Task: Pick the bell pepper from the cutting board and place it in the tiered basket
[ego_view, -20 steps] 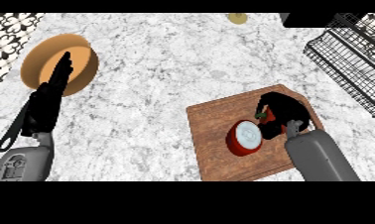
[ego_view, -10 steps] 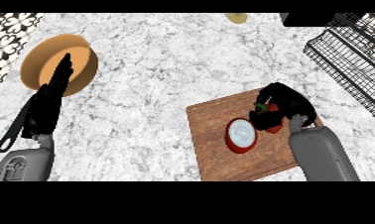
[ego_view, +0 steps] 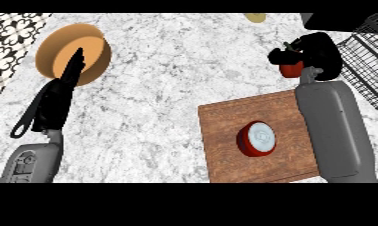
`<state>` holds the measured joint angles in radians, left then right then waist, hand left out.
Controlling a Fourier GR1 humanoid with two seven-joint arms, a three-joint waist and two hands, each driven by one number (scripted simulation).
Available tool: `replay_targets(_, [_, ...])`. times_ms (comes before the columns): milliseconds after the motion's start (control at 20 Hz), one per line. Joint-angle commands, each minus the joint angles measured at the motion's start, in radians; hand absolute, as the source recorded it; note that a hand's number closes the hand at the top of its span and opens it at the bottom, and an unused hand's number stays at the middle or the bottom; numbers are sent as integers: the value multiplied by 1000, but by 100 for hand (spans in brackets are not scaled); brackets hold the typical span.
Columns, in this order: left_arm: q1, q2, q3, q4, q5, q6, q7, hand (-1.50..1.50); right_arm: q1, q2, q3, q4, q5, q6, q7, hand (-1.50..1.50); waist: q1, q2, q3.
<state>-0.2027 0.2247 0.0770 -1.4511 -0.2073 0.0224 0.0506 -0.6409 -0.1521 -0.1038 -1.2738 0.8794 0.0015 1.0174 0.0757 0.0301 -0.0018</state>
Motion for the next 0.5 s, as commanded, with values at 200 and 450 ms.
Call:
replay_targets(200, [-15,-5,-16,-4,-9,-4,6,0,-278,-116,-52,163,383,-305,186,150,40,3,-2])
replay_targets(450, [-8,-4,-30,-23,-21,-6,25,0,-423,-153,-74,340,562,-325,245,150,31,-3,0])
